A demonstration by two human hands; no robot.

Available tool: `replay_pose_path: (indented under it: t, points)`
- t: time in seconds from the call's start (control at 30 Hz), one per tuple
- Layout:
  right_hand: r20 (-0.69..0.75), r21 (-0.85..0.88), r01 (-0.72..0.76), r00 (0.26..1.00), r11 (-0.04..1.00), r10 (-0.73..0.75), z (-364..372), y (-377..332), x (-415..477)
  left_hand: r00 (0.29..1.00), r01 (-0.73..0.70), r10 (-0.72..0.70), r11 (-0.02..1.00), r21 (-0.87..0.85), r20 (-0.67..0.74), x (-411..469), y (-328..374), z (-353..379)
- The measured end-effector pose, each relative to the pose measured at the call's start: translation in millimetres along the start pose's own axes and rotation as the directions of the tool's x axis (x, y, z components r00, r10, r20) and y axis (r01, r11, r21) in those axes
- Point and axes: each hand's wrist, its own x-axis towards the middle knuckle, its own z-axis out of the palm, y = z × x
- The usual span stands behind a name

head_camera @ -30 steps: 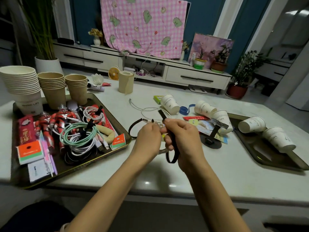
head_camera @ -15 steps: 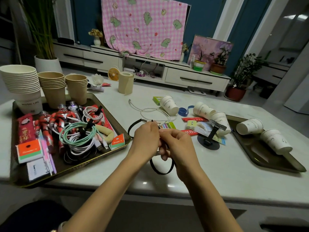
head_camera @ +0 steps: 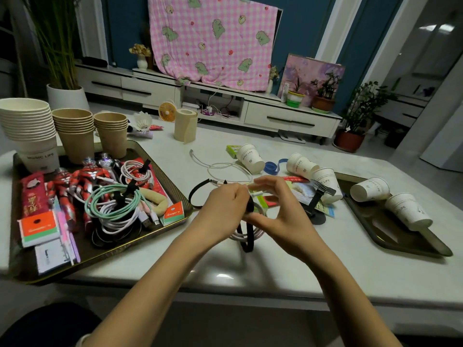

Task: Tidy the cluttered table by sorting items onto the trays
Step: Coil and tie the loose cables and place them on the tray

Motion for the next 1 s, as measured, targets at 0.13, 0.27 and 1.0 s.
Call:
replay_pose_path:
  t: [0.13, 0.27, 1.0]
  points:
    - [0.088, 0.04, 0.009, 0.996, 0.999, -0.012, -4, 5, 4, 0.997, -0.073, 0.072, 0.995, 0.067, 0.01, -2, 2, -2]
    - [0.251, 0.415, -0.165, 0.966, 0.895, 0.062, -3, 9, 1, 0.992, -0.127, 0.127, 0.984, 0.124, 0.008, -5, 2, 2]
    - [0.446, 0.729, -0.632, 0.73, 0.264, 0.518, -16, 6, -1, 0.955, -0.288, 0.295, 0.94, 0.181, -0.014, -12, 6, 14]
